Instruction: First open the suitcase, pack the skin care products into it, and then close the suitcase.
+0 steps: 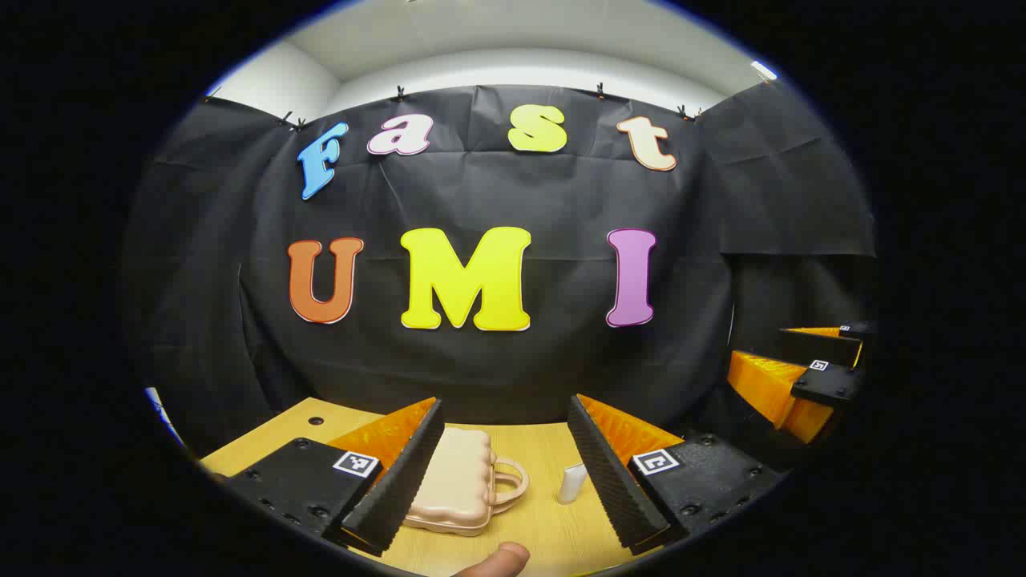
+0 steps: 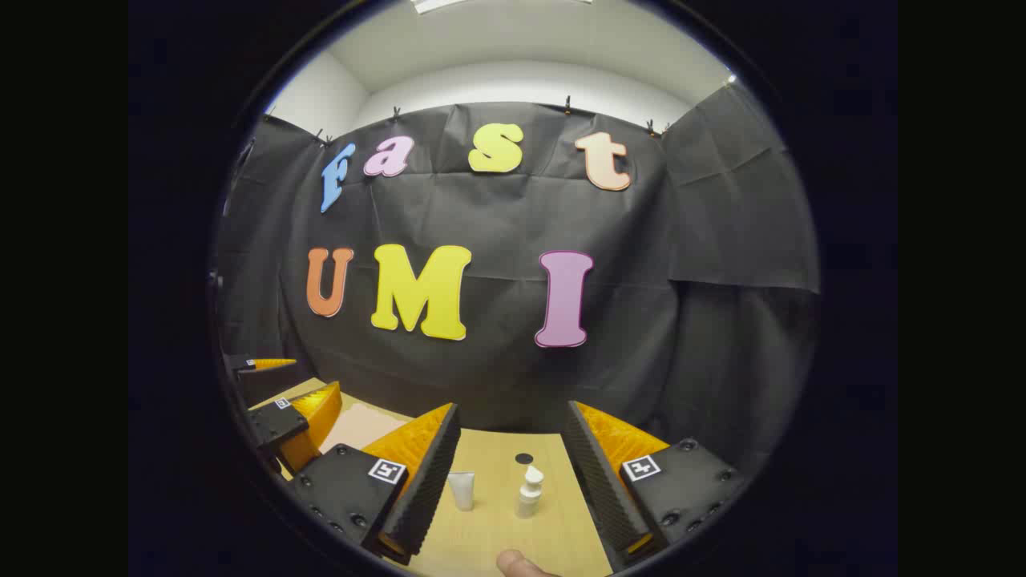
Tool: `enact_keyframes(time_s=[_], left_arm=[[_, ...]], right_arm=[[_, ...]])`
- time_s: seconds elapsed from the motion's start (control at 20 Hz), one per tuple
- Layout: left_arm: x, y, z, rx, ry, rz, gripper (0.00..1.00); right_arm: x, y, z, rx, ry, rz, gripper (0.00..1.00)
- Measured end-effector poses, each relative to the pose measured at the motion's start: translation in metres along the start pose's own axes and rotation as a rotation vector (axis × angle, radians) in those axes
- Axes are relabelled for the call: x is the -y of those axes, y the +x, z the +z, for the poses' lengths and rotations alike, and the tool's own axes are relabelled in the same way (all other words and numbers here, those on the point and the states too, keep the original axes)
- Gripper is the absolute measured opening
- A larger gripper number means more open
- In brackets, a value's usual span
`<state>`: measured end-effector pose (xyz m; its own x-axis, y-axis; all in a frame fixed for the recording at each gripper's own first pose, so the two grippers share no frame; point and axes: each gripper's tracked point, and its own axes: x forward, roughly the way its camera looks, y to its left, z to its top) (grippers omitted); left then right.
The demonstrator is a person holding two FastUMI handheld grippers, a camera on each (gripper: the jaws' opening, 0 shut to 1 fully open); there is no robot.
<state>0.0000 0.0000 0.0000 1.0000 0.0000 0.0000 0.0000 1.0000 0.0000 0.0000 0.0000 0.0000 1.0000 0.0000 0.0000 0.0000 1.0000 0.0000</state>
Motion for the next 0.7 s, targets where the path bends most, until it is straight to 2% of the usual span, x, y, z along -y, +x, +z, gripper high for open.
enact_keyframes(time_s=[0.7], left_arm=[[0.0048, 0.0026, -0.0035, -0.014, 0.015, 0.009, 0.99]], right_arm=[[0.0071, 0.0027, 0.0026, 0.020, 0.007, -0.005, 0.80]])
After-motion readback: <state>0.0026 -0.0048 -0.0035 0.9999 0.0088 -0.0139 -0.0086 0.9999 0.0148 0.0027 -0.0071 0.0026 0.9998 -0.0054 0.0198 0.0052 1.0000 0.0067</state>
